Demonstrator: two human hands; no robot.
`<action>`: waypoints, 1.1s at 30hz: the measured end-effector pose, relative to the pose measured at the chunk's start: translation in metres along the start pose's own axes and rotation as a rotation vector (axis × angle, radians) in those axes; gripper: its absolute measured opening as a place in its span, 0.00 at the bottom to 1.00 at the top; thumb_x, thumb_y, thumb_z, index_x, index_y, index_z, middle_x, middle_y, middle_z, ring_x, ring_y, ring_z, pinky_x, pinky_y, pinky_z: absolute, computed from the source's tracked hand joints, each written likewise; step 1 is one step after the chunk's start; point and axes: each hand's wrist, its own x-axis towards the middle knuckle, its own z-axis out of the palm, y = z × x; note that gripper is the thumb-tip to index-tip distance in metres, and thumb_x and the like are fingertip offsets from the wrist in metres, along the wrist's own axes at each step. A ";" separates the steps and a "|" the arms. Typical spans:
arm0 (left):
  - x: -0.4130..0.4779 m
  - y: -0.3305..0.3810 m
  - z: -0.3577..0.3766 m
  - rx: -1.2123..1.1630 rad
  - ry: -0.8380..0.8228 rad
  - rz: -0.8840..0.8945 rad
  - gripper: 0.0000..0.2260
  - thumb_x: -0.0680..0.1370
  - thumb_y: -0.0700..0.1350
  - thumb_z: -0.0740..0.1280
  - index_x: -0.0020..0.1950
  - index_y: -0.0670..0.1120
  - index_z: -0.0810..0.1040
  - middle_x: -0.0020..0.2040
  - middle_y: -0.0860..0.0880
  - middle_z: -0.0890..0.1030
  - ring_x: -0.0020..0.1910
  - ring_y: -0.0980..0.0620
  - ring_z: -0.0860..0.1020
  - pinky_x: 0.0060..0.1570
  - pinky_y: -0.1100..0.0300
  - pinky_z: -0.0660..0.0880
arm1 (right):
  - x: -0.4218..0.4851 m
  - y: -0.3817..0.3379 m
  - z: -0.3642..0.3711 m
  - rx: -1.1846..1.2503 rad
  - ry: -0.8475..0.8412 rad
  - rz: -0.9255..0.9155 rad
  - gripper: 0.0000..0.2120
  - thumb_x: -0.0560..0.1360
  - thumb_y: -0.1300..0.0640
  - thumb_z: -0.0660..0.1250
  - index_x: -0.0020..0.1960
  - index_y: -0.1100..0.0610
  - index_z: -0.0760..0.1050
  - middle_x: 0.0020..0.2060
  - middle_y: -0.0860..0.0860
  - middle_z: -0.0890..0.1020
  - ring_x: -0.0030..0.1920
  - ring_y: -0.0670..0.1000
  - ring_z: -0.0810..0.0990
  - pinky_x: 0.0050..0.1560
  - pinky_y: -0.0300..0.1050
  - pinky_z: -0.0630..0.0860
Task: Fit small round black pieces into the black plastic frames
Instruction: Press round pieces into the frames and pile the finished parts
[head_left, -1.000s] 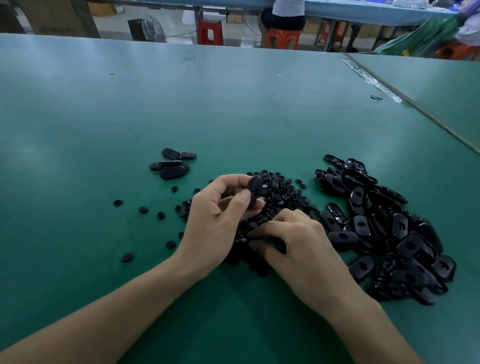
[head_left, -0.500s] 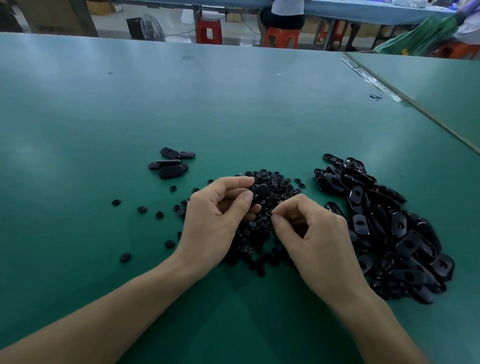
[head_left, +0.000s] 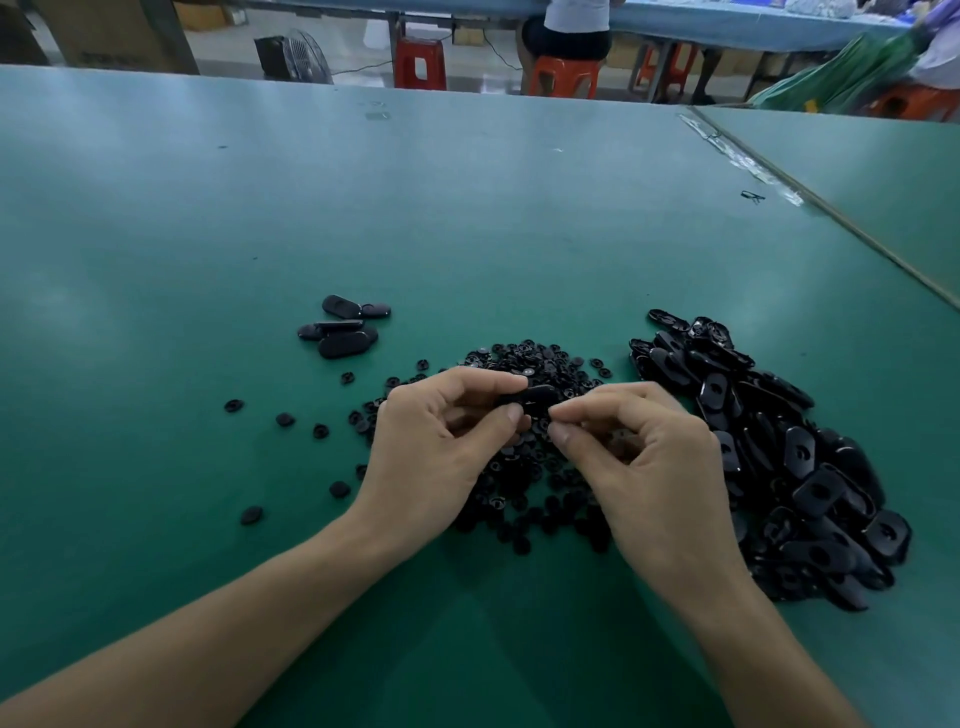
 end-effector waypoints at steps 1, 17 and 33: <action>0.000 0.000 0.000 0.004 -0.009 0.001 0.09 0.74 0.41 0.72 0.51 0.53 0.86 0.44 0.49 0.87 0.44 0.48 0.87 0.48 0.58 0.82 | 0.000 0.000 0.000 0.023 0.018 -0.001 0.09 0.72 0.60 0.77 0.44 0.45 0.84 0.42 0.42 0.83 0.44 0.43 0.82 0.43 0.32 0.76; -0.007 0.007 0.004 0.083 -0.064 0.032 0.10 0.71 0.40 0.73 0.50 0.52 0.85 0.44 0.50 0.87 0.44 0.49 0.86 0.49 0.50 0.83 | -0.002 0.002 0.004 0.172 -0.026 0.076 0.08 0.73 0.62 0.76 0.42 0.48 0.84 0.36 0.46 0.86 0.37 0.47 0.84 0.42 0.46 0.82; -0.004 0.006 0.001 0.143 -0.062 0.053 0.09 0.73 0.36 0.75 0.48 0.49 0.83 0.43 0.50 0.86 0.42 0.52 0.85 0.44 0.59 0.81 | -0.004 0.001 0.005 0.071 -0.094 -0.001 0.12 0.73 0.64 0.75 0.49 0.48 0.86 0.42 0.38 0.86 0.46 0.39 0.85 0.49 0.34 0.79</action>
